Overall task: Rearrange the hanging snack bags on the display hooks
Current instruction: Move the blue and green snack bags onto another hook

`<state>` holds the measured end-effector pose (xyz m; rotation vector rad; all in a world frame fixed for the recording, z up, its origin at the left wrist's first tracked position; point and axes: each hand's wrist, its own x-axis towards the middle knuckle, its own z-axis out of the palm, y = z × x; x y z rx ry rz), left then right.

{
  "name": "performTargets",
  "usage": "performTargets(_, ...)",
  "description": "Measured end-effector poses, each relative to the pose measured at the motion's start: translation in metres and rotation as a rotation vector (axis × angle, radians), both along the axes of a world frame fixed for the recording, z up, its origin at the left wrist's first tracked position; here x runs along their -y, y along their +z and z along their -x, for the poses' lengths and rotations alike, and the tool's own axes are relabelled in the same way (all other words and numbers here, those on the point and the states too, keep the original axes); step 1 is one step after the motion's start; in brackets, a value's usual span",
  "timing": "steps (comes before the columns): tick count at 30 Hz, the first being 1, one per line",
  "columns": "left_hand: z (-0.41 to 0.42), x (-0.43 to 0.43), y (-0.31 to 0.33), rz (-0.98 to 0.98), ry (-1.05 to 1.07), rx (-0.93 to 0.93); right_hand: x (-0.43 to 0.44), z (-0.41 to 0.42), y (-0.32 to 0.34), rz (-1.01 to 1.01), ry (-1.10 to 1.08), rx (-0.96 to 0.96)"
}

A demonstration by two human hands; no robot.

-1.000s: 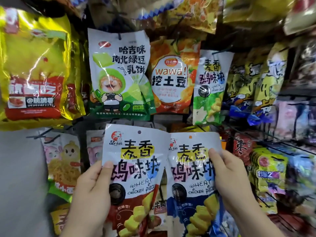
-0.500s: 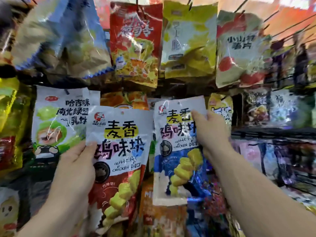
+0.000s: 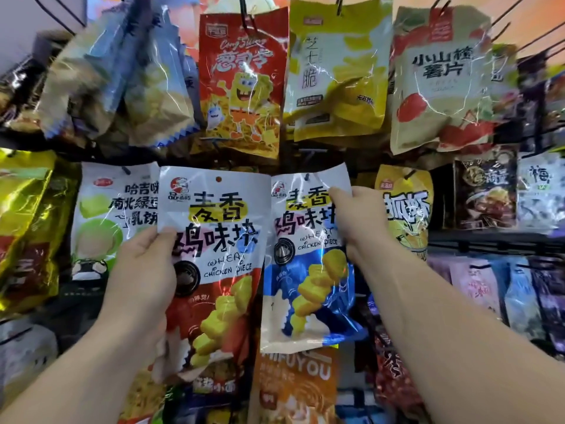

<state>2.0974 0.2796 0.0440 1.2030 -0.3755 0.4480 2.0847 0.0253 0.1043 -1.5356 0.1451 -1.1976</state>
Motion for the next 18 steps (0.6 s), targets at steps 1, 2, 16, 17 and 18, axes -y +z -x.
performTargets(1,0.004,0.001,0.002,0.001,0.005,0.002,0.0,-0.001,0.0,-0.002,-0.01,-0.013)
performTargets(2,0.007,0.002,0.003,-0.007,0.003,0.012,0.001,-0.002,0.0,-0.005,-0.021,-0.02)
performTargets(16,0.023,-0.005,-0.009,0.028,0.016,-0.029,-0.021,-0.005,-0.053,1.002,-0.676,0.107)
performTargets(17,0.021,-0.005,-0.01,0.034,0.014,-0.041,-0.019,-0.01,-0.058,1.131,-0.68,0.041)
performTargets(18,0.021,-0.005,-0.012,0.03,0.005,-0.038,-0.018,-0.014,-0.061,1.226,-0.674,-0.044)
